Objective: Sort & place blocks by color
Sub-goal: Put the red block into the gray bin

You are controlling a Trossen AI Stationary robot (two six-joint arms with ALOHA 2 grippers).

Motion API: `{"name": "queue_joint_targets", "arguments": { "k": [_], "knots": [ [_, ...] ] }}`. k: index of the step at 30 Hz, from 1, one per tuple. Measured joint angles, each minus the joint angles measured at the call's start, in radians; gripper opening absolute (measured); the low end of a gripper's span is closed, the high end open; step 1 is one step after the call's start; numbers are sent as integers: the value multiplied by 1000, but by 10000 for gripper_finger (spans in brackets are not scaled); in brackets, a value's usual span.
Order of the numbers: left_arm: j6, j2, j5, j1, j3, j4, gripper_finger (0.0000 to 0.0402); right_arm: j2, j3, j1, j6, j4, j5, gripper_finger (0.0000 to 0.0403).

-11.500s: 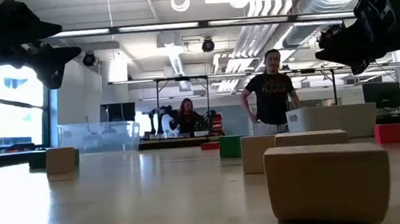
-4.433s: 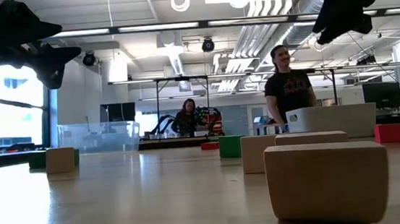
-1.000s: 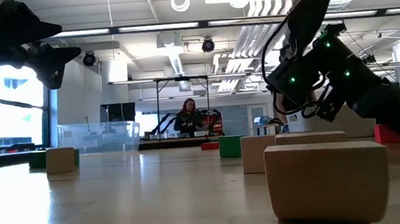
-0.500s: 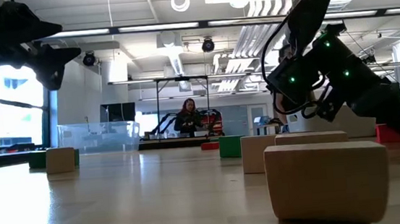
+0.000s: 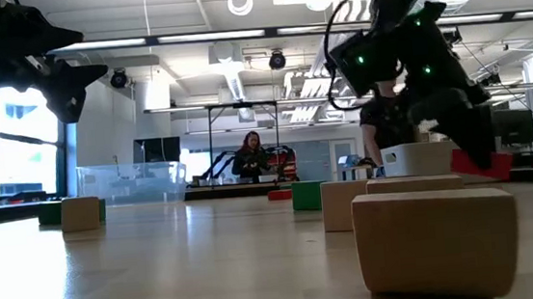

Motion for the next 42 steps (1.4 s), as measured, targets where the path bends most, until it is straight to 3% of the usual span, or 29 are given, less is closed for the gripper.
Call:
{"name": "queue_joint_targets", "arguments": {
  "k": [6,14,22,32,42],
  "knots": [
    [0,0,0,0,0,0,227,-55,54,12,91,33,23,107],
    [-5,0,0,0,0,0,227,-163,96,-12,190,68,129,107],
    [-141,0,-65,0,0,1,227,-283,96,-103,219,103,236,107],
    [-156,0,-227,0,0,5,227,-397,96,-313,39,205,392,107],
    [-95,0,-392,2,0,29,227,-357,96,-574,-251,323,398,107]
  ]
}}
